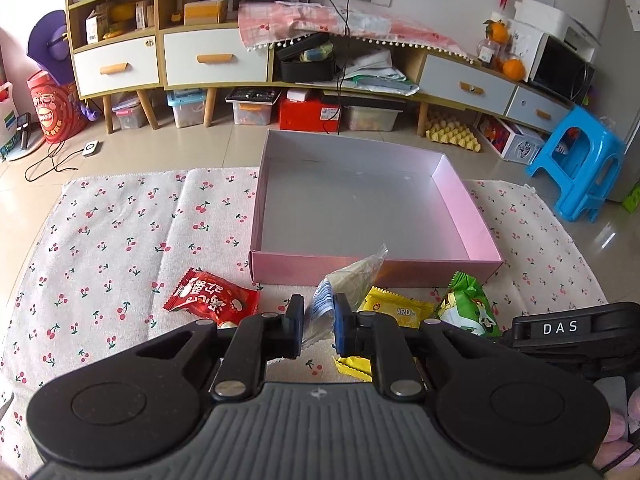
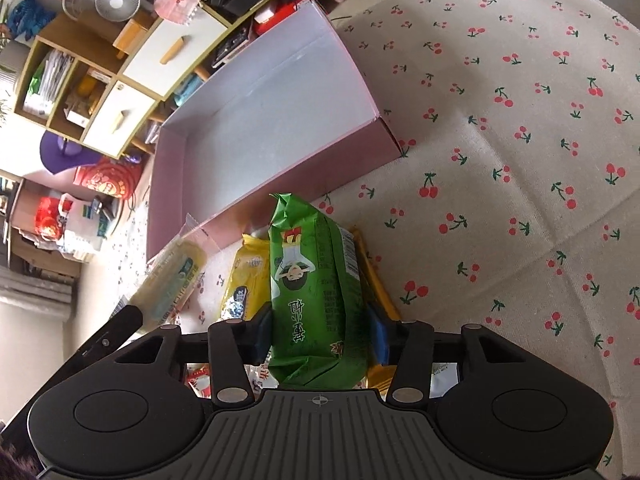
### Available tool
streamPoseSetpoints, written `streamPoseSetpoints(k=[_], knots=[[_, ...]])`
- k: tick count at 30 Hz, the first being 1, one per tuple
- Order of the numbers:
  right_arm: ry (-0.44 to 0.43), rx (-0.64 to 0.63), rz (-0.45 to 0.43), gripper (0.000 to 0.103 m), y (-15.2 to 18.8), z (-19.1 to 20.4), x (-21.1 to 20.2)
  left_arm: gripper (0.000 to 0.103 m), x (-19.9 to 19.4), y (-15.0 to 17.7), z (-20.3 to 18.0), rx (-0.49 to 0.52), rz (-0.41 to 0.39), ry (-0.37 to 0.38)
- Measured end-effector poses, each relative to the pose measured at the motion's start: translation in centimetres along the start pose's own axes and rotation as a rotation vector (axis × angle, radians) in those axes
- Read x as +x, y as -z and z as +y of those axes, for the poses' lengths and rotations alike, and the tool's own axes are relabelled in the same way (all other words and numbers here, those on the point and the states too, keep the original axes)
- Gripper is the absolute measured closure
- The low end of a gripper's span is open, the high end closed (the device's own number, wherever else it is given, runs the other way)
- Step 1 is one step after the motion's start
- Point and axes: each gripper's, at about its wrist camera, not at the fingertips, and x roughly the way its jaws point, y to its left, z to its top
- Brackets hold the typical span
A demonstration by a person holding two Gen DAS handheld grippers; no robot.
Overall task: Organize snacks
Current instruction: 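Carry the bread roll and chip bag into the pink box and open both grippers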
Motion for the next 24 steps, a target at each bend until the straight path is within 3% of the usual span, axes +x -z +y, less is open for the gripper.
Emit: streamPoseSetpoints(k=[8, 14, 20, 24], knots=[[-0.098, 0.050, -0.048, 0.057, -0.9, 0.1, -3.4, 0.090, -1.3, -1.1, 0.2, -0.026, -0.046, 0.039], [-0.123, 0.071, -0.112, 0.057, -3.8, 0.6, -3.7, 0.090, 0.6, -3.2, -0.2, -0.014, -0.069, 0.011], [-0.155, 0.068, -0.198, 0.057, -7.4, 0.6, -2.2, 0.090, 3.6, -4.9, -1.4, 0.073, -0.103, -0.007], [-0.181, 0.054, -0.223, 0.057, -8.9, 0.0, -0.3, 0.089, 5.4, -4.1, -1.7, 0.150, -0.152, 0.002]])
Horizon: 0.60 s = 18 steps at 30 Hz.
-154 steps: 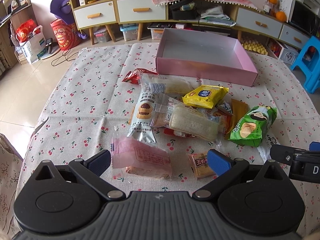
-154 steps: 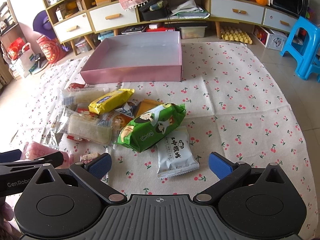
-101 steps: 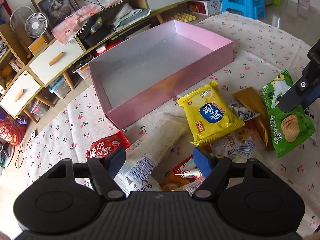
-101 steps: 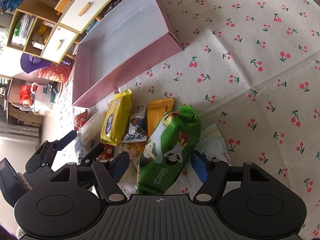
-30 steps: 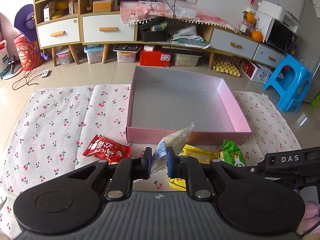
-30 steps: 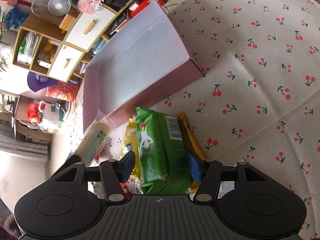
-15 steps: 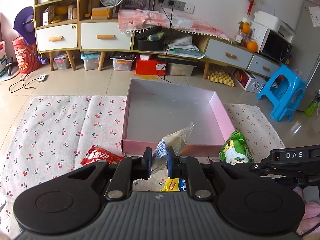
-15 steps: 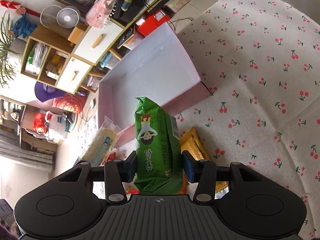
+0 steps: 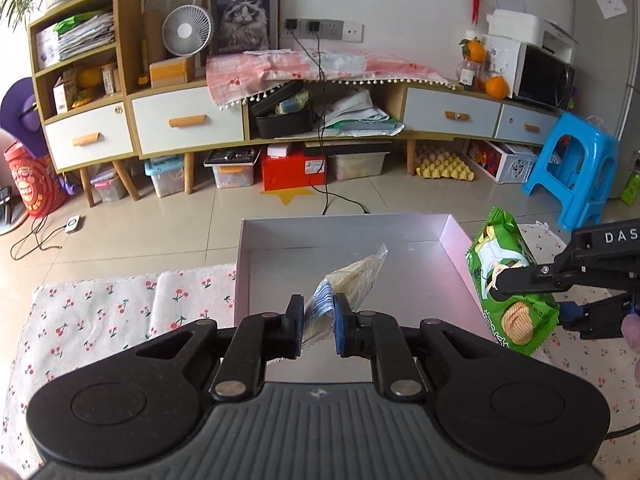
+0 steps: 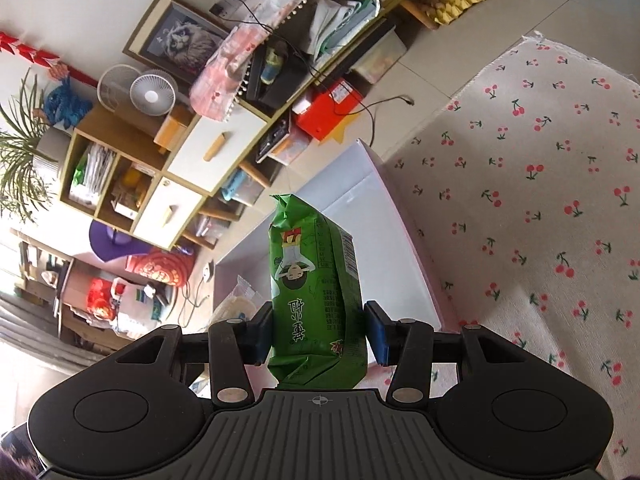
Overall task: Organize snacks
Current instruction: 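Carry the bread roll and chip bag into the pink box and open both grippers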
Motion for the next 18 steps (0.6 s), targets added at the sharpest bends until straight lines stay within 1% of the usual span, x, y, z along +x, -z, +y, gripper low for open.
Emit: streamPoseSetpoints(k=[4, 6, 8, 11, 12, 13, 14, 16, 17, 18], knots=[[0.016, -0.017, -0.009, 0.057, -0.3, -1.0, 1.4, 0.089, 1.7, 1.4, -0.3, 0.045, 0.033, -0.038], [0.016, -0.016, -0.005, 0.057, -0.4, -1.4, 1.8, 0.089, 1.8, 1.7, -0.2, 0.054, 0.045, -0.042], [0.010, -0.018, -0.004, 0.057, -0.5, -1.6, 1.9, 0.089, 1.9, 1.8, -0.2, 0.051, 0.068, -0.039], [0.034, -0.048, -0.006, 0.055, -0.3, -1.3, 1.9, 0.089, 1.9, 2.0, 0.3, 0.021, 0.105, -0.042], [0.034, -0.051, -0.006, 0.055, -0.2, -1.2, 1.8, 0.086, 1.9, 2.0, 0.5, 0.004, 0.112, -0.032], [0.033, -0.046, -0.003, 0.055, -0.2, -1.3, 1.7, 0.078, 1.6, 2.0, 0.6, -0.009, 0.112, -0.027], [0.031, -0.039, 0.000, 0.054, -0.2, -1.2, 1.6, 0.066, 1.4, 2.0, 0.7, -0.021, 0.107, -0.027], [0.023, -0.030, -0.004, 0.048, -0.2, -1.3, 1.1, 0.055, 0.9, 1.9, 0.6, -0.017, 0.094, -0.030], [0.023, -0.030, -0.009, 0.047, -0.2, -1.3, 0.8, 0.049, 0.6, 1.9, 0.5, -0.008, 0.090, -0.032], [0.025, -0.031, -0.013, 0.044, -0.2, -1.3, 0.6, 0.046, 0.4, 1.8, 0.4, 0.001, 0.089, -0.038]])
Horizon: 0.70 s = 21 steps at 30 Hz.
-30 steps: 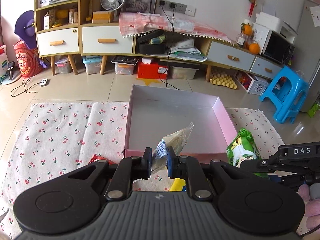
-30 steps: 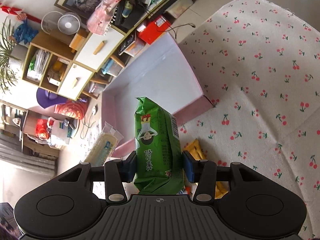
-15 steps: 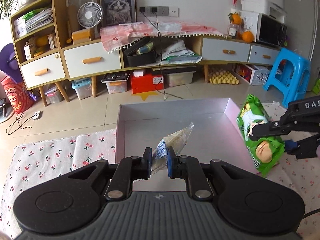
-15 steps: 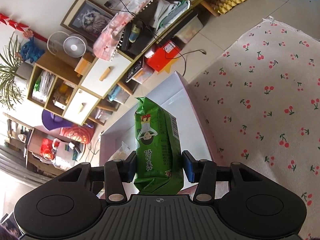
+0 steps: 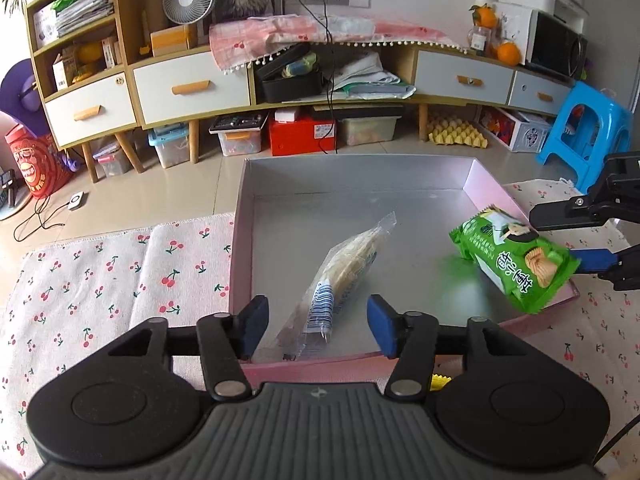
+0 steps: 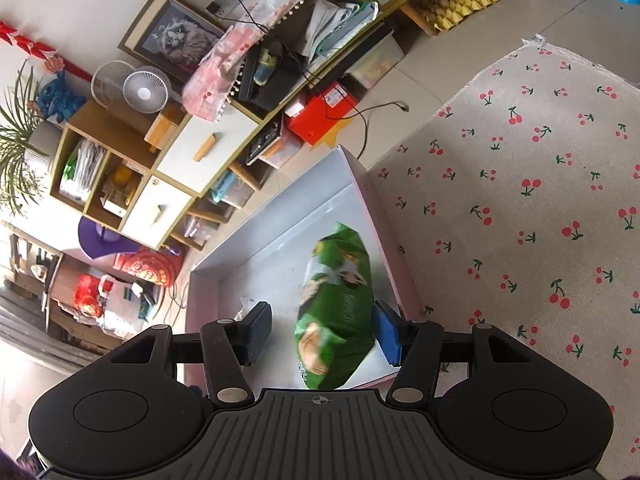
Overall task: Organize snacks
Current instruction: 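Carry the bread roll and chip bag into the pink box and open both grippers, then grasp the white chocolate cookie packet with the left gripper while the right grasps the white square packet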
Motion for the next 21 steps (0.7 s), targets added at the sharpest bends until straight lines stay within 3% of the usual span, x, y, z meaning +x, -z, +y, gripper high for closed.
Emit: streamPoseSetpoints(k=[2, 8, 15, 21], knots=[[0.009, -0.005, -0.009, 0.039, 0.1, 0.0, -0.6, 0.036, -0.3, -0.1, -0.1, 0.013, 0.003, -0.013], [0.032, -0.013, -0.013, 0.035, 0.2, 0.3, -2.7, 0.027, -1.8, -0.3, -0.3, 0.006, 0.017, -0.023], [0.055, -0.098, -0.004, 0.020, 1.1, 1.8, -5.8, 0.008, -3.8, -0.4, -0.6, -0.019, 0.034, -0.016], [0.079, -0.141, 0.020, 0.016, 2.6, 2.3, -7.5, 0.002, -5.6, 0.3, -0.9, -0.026, 0.049, -0.039]])
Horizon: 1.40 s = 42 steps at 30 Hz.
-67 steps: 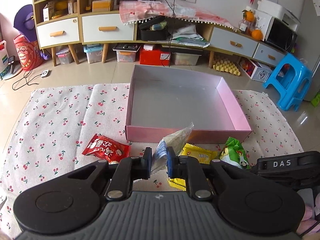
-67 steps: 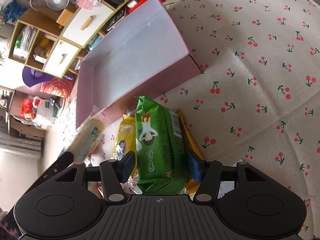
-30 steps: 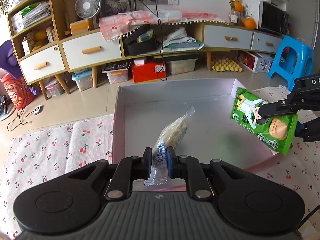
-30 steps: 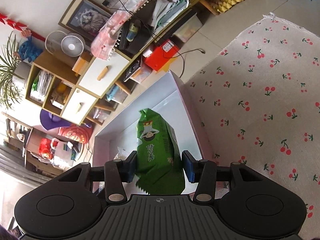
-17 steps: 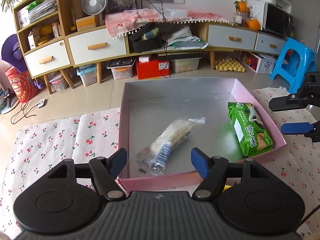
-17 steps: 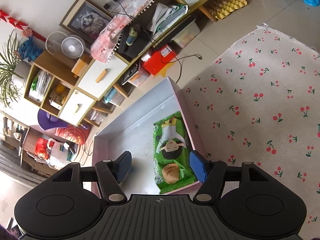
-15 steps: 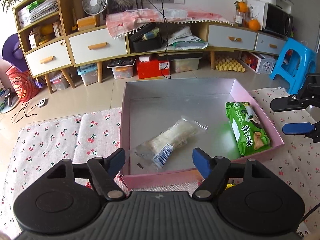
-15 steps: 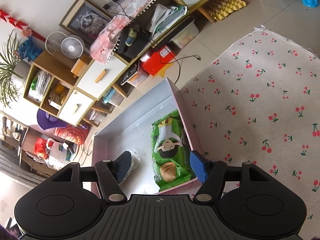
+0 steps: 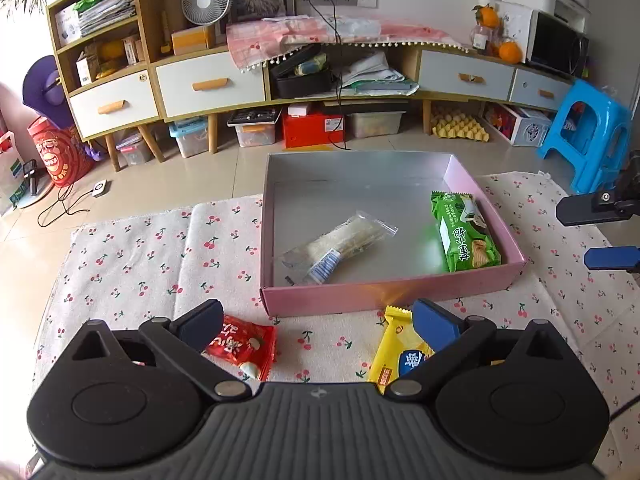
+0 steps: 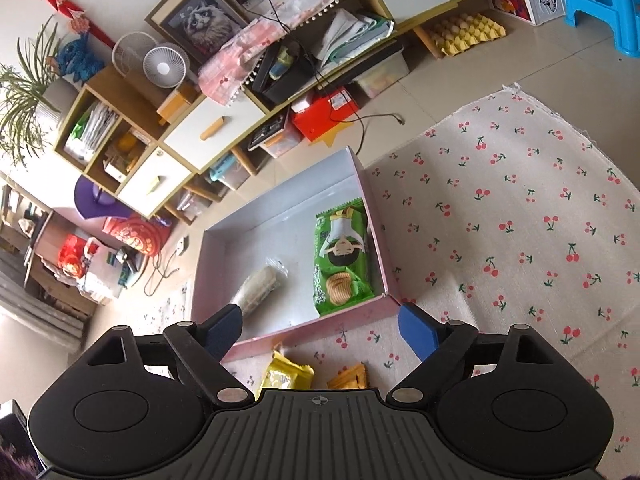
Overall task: Organize snacks
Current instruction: 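Grasp the white chocolate cookie packet with the left gripper while the right grasps the white square packet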
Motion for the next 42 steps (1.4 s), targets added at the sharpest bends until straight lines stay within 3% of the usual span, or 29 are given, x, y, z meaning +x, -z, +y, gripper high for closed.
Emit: streamPoseSetpoints(k=[16, 19, 26, 34, 42], knots=[[-0.002, -0.120, 0.078, 0.011, 5.4, 0.3, -1.2, 0.001, -2.6, 4.4, 2.5, -0.133, 0.070, -0.038], [0.024, -0.134, 0.129, 0.011, 6.4, 0.0, -0.6, 0.001, -3.0, 5.2, 3.4, -0.149, 0.094, -0.046], [0.067, -0.238, 0.130, 0.011, 8.8, -0.4, -0.7, 0.001, -4.1, 7.2, 5.7, -0.170, 0.087, -0.055], [0.128, -0.366, 0.158, 0.011, 11.3, -0.9, -0.5, 0.003, -3.4, 9.5, 8.3, -0.329, 0.157, 0.016], [0.192, -0.353, 0.235, 0.011, 12.4, -2.0, 0.2, 0.015, -3.0, 10.3, 9.9, -0.510, 0.211, 0.098]])
